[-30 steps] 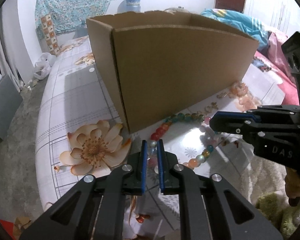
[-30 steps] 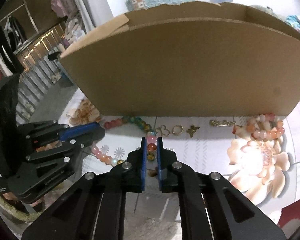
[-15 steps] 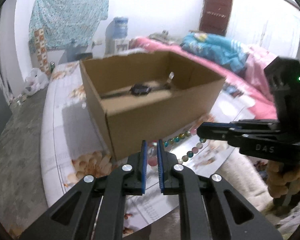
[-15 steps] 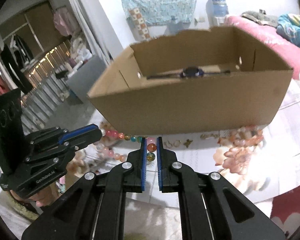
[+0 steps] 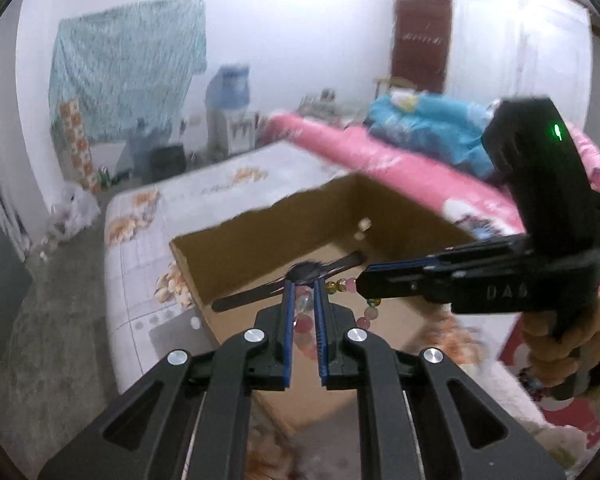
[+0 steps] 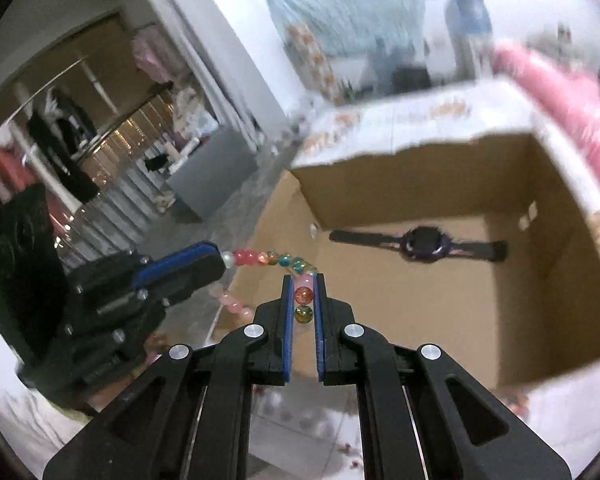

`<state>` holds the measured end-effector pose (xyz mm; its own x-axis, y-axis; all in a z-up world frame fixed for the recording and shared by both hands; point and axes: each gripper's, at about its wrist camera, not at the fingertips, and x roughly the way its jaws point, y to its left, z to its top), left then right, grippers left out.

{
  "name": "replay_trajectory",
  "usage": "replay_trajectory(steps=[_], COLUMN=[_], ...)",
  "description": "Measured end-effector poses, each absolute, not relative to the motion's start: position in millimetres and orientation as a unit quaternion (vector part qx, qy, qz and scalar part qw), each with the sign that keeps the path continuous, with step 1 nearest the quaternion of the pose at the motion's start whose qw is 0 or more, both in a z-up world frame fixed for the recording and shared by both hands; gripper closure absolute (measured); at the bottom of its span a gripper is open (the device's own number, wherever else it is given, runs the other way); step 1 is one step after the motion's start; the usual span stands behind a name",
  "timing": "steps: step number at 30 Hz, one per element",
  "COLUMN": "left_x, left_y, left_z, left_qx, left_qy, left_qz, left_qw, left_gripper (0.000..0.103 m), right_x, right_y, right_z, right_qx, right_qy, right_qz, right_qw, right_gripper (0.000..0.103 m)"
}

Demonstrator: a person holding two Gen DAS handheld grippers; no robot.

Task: Organize jewelry
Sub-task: 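Carry the bead bracelet into the box and open the left gripper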

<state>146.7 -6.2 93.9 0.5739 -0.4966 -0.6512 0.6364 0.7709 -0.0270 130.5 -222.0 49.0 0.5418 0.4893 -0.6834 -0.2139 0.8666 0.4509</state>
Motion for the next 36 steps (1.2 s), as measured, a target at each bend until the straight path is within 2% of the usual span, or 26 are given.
replay_trajectory(steps=[5,11,16,26,33,35,36], left_x=[181,193,196,178,139,126,118], left_y=[-16,-25,-19,8,42,50,55], left_z=[68,51,46,70,89,89,87], left_qx=[0.129,0.164,0.157,0.103,0.038,0.024,0.019], left_qy=[0.37,0.393,0.402,0.369,0.325,0.32,0.319], left_qz=[-0.3,-0.287,-0.278,-0.283,-0.294,-0.293,-0.292], left_qw=[0.87,0.858,0.858,0.879,0.898,0.9,0.901], left_gripper=[0.094,0.093,0.092,0.092,0.072,0.065,0.061], right_x=[176,191,186,161,106,85,78], right_y=[-215,-208,-213,-230,-251,-264,-267], right_z=[17,6,8,39,84,95,98], right_qx=[0.157,0.143,0.142,0.137,0.105,0.108,0.109], right_qy=[0.499,0.523,0.519,0.464,0.379,0.358,0.352], right_qz=[0.177,0.162,0.157,0.146,0.13,0.126,0.125], right_qw=[0.834,0.824,0.828,0.863,0.91,0.919,0.921], right_gripper=[0.096,0.092,0.085,0.08,0.071,0.058,0.056])
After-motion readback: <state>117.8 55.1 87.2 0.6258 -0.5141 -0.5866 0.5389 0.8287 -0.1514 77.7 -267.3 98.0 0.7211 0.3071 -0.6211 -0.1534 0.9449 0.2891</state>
